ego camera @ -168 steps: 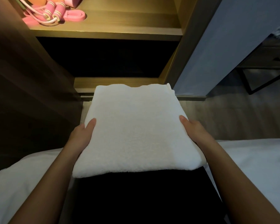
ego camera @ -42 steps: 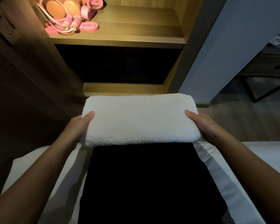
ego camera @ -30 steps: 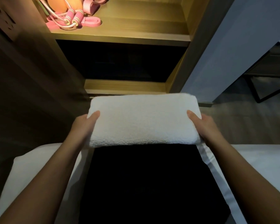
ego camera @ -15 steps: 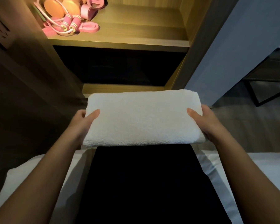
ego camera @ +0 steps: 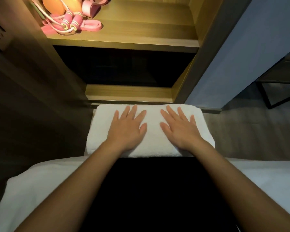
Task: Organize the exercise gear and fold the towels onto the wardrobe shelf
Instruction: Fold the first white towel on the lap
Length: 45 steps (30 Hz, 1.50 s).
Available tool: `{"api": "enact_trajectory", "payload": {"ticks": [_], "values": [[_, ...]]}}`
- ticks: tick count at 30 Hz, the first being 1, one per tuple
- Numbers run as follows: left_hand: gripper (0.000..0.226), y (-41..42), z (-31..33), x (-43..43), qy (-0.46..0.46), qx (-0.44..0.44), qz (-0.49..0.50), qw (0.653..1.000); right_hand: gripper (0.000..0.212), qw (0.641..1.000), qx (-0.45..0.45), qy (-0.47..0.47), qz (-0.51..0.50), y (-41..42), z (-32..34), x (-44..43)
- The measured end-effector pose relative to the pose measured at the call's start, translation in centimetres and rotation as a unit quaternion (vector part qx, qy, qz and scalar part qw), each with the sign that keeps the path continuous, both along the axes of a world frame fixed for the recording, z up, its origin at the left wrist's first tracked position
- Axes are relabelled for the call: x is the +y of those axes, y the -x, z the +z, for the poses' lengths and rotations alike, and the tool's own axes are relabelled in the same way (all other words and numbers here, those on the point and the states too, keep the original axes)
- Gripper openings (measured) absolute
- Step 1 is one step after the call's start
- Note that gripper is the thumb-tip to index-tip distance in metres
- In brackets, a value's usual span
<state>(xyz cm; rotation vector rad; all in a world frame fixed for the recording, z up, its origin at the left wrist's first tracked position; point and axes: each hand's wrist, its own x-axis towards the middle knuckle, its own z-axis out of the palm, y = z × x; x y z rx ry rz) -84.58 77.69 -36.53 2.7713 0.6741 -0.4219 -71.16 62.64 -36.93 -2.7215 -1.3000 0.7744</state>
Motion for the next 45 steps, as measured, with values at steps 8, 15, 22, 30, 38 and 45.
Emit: {"api": "enact_trajectory", "payload": {"ticks": [8, 15, 22, 30, 38, 45], "values": [[0.091, 4.4, -2.0, 3.1, 0.018, -0.001, 0.104, 0.994, 0.069, 0.996, 0.017, 0.031, -0.081, -1.0, -0.7, -2.9], [0.071, 5.7, 0.6, 3.0, -0.006, -0.127, 0.012, 0.992, 0.061, 0.998, -0.011, -0.059, 0.015, -0.5, 1.3, -2.9], [0.113, 5.1, 0.6, 0.8, -0.094, -0.026, -0.143, 0.985, 0.108, 0.986, -0.064, -0.004, 0.157, 0.5, 0.9, -4.2], [0.072, 8.2, 0.3, 1.6, -0.094, -0.185, -0.134, 0.969, 0.078, 0.983, -0.078, -0.111, 0.126, 1.3, 0.7, -6.4], [0.059, 10.0, -0.4, 3.5, -0.107, -0.214, -0.124, 0.963, 0.073, 0.982, -0.076, -0.120, 0.125, 0.6, 1.5, -7.1], [0.063, 9.9, -0.2, 4.0, -0.101, -0.188, -0.113, 0.970, 0.072, 0.986, -0.100, -0.097, 0.096, 0.1, 1.5, -8.2]]}}
